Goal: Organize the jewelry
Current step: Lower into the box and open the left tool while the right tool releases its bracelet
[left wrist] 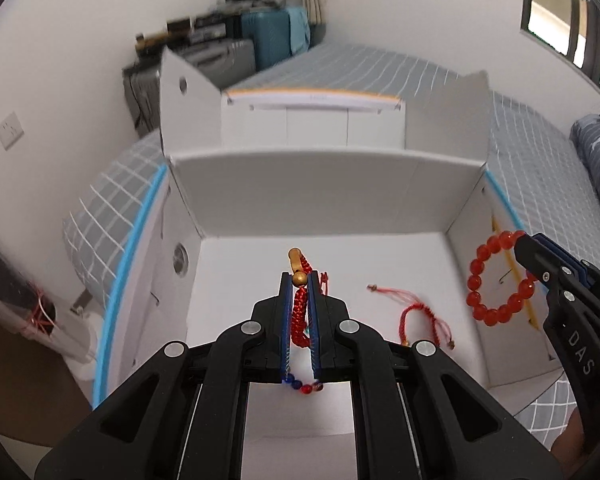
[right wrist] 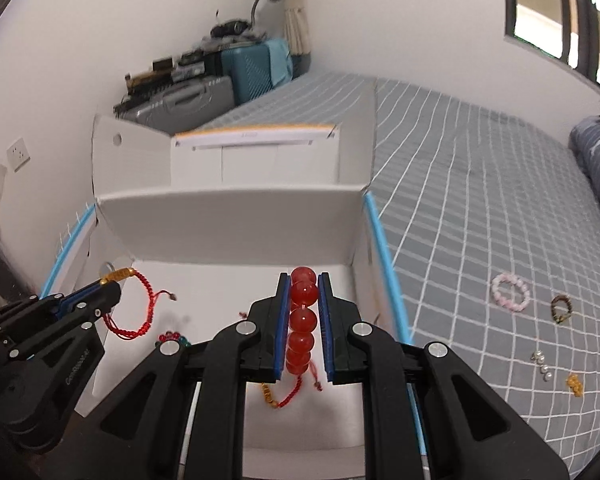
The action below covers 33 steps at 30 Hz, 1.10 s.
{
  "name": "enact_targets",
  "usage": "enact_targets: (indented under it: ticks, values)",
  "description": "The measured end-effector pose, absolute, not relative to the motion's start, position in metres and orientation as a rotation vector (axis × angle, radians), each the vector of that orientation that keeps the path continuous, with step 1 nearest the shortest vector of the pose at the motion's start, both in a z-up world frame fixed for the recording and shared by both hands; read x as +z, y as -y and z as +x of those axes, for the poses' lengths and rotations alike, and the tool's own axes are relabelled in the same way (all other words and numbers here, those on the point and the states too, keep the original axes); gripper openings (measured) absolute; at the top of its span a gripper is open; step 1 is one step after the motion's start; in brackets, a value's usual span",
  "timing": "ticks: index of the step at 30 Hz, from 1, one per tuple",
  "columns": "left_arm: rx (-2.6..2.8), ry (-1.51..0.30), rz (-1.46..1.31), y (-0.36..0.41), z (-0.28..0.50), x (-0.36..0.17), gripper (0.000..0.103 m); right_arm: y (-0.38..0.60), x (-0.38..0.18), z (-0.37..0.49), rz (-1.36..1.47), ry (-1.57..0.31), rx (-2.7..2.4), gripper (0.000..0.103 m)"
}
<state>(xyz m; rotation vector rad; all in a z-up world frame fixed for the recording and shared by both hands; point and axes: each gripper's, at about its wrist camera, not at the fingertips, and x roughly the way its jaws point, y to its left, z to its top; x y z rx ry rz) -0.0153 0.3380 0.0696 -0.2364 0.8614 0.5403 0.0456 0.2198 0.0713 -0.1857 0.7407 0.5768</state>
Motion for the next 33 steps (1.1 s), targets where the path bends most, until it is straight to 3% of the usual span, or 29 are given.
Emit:
enact_targets:
  ticks: [12, 27, 28, 30, 32, 33]
  values:
    - [0.529, -1.037, -0.303, -0.352, 0.002, 0.041, 0.007, -0.241, 0.034, 0.070, -0.248, -1.006, 0.549, 0.013]
    - [0.567, -1.069, -0.317, -0.366, -0.003, 0.030, 0.009, -0.259, 0.018, 0.068, -0.298, -1.076, 0.534, 0.014]
    - [0.570, -1.065, -0.316, -0.365, -0.002, 0.031, 0.011, -0.259, 0.019, 0.067, -0.295, -1.073, 0.542, 0.014]
    - [0.570, -1.058, -0.315, -0.364, -0.005, 0.034, 0.021, -0.258, 0.022, 0.067, -0.281, -1.063, 0.552, 0.028]
    - [0.580, -1.034, -0.317, -0.364, -0.009, 0.039, 0.046, -0.256, 0.029, 0.066, -0.260, -1.035, 0.570, 0.052]
    - [0.585, -1.024, -0.316, -0.365, -0.010, 0.042, 0.053, -0.254, 0.032, 0.065, -0.254, -1.024, 0.570, 0.055]
